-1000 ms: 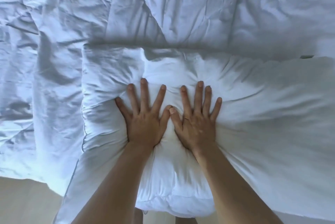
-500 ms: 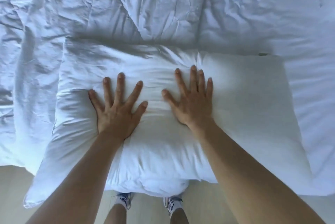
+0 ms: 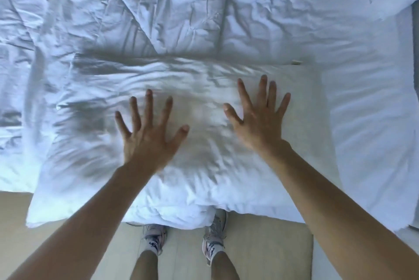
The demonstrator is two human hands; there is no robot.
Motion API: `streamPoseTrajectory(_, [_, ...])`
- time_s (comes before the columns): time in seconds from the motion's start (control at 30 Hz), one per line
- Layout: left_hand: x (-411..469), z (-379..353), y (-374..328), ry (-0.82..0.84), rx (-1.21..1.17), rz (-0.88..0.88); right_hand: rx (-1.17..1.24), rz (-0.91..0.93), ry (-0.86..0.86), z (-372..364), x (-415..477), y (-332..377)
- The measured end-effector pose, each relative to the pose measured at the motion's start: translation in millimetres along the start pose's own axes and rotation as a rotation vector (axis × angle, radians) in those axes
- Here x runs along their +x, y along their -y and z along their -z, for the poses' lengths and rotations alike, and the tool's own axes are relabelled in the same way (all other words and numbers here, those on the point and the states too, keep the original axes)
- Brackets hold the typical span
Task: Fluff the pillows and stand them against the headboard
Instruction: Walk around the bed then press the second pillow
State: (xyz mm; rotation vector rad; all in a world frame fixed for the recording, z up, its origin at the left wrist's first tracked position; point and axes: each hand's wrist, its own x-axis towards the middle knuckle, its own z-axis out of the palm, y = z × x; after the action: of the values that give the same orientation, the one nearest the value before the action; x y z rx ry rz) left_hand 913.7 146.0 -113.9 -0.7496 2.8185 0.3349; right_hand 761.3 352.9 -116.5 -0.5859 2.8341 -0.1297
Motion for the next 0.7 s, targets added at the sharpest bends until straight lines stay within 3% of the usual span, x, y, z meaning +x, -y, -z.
streamPoseTrajectory(0.07, [-22.9,-15.4,-19.4,0.058,0.082,-0.13,-0.04,0.179,0.039,-14.8,-40.5,20.7])
streamPoseTrajectory(0.13, [-38.4,-31.7,-6.9,0.064,0.146,-0.155,-0.127,0.24,0.076,-31.3,-68.5,1.5])
streamPoseTrajectory(0.33, [-81.4,-39.6,89.6,0.04,0.228,-0.034,-0.157,-0.056,0.121,-42.2,-90.8,-96.2])
streamPoseTrajectory(0.47, [-87.9,-25.5,57.8,-0.019,0.063,0.128,0.018,-0.155,-0.019,-28.0,-91.4,-42.7])
streamPoseTrajectory(0.6, [-77.2,-28.2,-21.2,-0.121,0.041,-0.08,0.094,0.151,-0.105,-29.3,-111.8,56.0])
streamPoseTrajectory(0.7, [-83.4,-58.8,-14.7,-0.048,0.073,-0.121,-0.001,0.139,-0.005,-61.3,-134.4,46.5])
